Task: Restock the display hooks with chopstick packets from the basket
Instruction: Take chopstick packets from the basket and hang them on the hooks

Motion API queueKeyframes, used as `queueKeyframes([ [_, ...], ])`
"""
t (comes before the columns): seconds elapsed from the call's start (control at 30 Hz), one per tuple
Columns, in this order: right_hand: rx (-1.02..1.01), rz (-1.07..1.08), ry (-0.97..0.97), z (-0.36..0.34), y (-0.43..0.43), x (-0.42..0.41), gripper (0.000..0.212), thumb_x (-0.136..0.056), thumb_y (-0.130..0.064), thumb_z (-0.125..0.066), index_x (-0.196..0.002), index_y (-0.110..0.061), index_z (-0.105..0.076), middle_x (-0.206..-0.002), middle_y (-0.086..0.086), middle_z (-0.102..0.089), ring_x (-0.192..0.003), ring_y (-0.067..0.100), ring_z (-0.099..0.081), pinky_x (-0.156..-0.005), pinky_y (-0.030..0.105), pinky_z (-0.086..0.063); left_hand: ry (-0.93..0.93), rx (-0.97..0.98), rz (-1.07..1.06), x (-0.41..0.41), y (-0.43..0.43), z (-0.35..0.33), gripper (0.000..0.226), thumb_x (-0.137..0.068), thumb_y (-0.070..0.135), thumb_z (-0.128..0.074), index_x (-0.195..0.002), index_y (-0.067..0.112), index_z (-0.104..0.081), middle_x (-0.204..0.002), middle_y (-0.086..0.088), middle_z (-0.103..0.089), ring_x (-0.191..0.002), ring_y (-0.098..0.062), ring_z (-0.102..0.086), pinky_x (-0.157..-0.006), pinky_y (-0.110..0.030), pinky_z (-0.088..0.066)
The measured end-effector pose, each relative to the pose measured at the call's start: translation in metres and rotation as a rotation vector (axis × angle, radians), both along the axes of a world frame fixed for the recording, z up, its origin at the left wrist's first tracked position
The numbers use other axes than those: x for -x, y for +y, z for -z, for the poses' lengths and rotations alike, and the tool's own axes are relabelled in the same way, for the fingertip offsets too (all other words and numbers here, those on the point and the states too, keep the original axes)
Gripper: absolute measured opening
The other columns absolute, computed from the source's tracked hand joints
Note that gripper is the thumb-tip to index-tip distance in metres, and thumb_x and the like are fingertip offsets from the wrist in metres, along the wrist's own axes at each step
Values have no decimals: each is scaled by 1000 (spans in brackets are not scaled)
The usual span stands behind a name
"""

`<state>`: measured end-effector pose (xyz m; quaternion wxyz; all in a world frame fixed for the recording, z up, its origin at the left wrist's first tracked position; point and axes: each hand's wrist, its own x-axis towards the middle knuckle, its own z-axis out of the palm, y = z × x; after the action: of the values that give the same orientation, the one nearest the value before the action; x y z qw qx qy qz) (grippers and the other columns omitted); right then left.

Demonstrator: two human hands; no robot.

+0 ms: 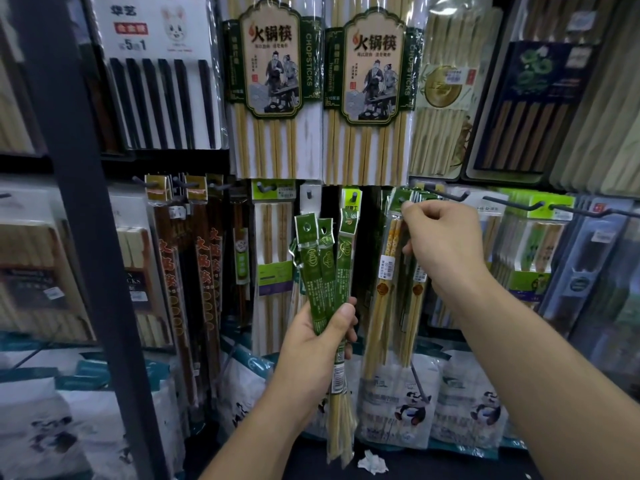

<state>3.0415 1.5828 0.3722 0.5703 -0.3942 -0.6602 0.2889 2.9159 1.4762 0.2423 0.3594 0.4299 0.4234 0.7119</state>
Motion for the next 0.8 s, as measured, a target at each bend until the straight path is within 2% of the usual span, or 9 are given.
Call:
queueKeyframes([
  [0.1, -2, 0, -26, -2, 0, -1, 34, -100, -22, -55, -77, -2, -69, -46, -7, -59, -40, 5, -56, -38, 13, -37, 10, 1, 23, -1, -1, 0, 18, -85, 43, -70, -100, 33, -75, -83, 3, -69, -74, -12, -63, -66, -28, -54],
  [0.23, -44, 35, -90, -4, 2, -1, 39, -98, -21, -52, -66, 1, -56, -64, 18, -66, -54, 32, -60, -47, 16, -41, 23, 4, 20, -1, -1, 0, 18, -85, 42, -70, -100, 34, -76, -82, 3, -69, -75, -13, -63, -67, -27, -53],
  [0.3, -91, 85, -180, -3, 1, -1, 42, -98, -23, -52, -60, -4, -56, -71, 22, -68, -62, 39, -65, -53, 27, -49, 23, 1, 17, -1, -1, 0, 20, -85, 43, -71, -101, 34, -76, -83, 3, -69, -76, -13, -63, -67, -28, -53],
  [0.37, -139, 153, -268, -2, -2, -1, 44, -99, -29, -54, -62, -9, -64, -61, 15, -66, -58, 32, -65, -59, 35, -57, 23, -5, 19, -1, -1, 0, 25, -84, 46, -73, -104, 32, -75, -84, 2, -68, -76, -14, -63, -66, -28, -53],
  [0.43, -168, 220, -325, -1, -4, -4, 44, -99, -37, -57, -61, -16, -67, -54, 3, -64, -55, 21, -63, -60, 34, -56, 14, -12, 15, -1, -1, 0, 33, -84, 47, -74, -107, 24, -72, -81, -1, -66, -73, -15, -62, -63, -27, -52],
  [0.53, -171, 267, -350, 3, -7, -9, 37, -96, -44, -61, -66, -24, -67, -59, -7, -65, -63, 15, -64, -61, 34, -56, 12, -31, 8, -1, -1, -1, 38, -89, 44, -71, -109, 13, -61, -75, -2, -64, -68, -15, -59, -59, -28, -52],
  [0.6, -151, 161, -290, 9, -11, -10, 36, -96, -45, -62, -69, -23, -69, -59, -6, -67, -61, 13, -66, -60, 31, -56, 12, -43, 17, -2, -1, -2, 41, -87, 42, -69, -109, 9, -58, -74, 0, -63, -66, -14, -59, -58, -27, -51],
  [0.73, -14, -218, -79, 20, -26, 0, 21, -98, -35, -66, -80, -26, -74, -72, -11, -74, -47, 10, -64, -46, 12, -45, -15, -57, 72, -4, -2, -5, 34, -87, 38, -68, -106, 12, -58, -78, 0, -66, -67, -13, -61, -54, -26, -50],
  [0.8, 30, -297, -24, 23, -29, 5, 17, -97, -30, -68, -82, -25, -74, -63, -6, -70, -46, 11, -64, -43, 11, -41, -17, -64, 102, -6, -2, -4, 29, -88, 36, -67, -108, 16, -61, -80, -1, -66, -70, -14, -61, -55, -27, -49],
])
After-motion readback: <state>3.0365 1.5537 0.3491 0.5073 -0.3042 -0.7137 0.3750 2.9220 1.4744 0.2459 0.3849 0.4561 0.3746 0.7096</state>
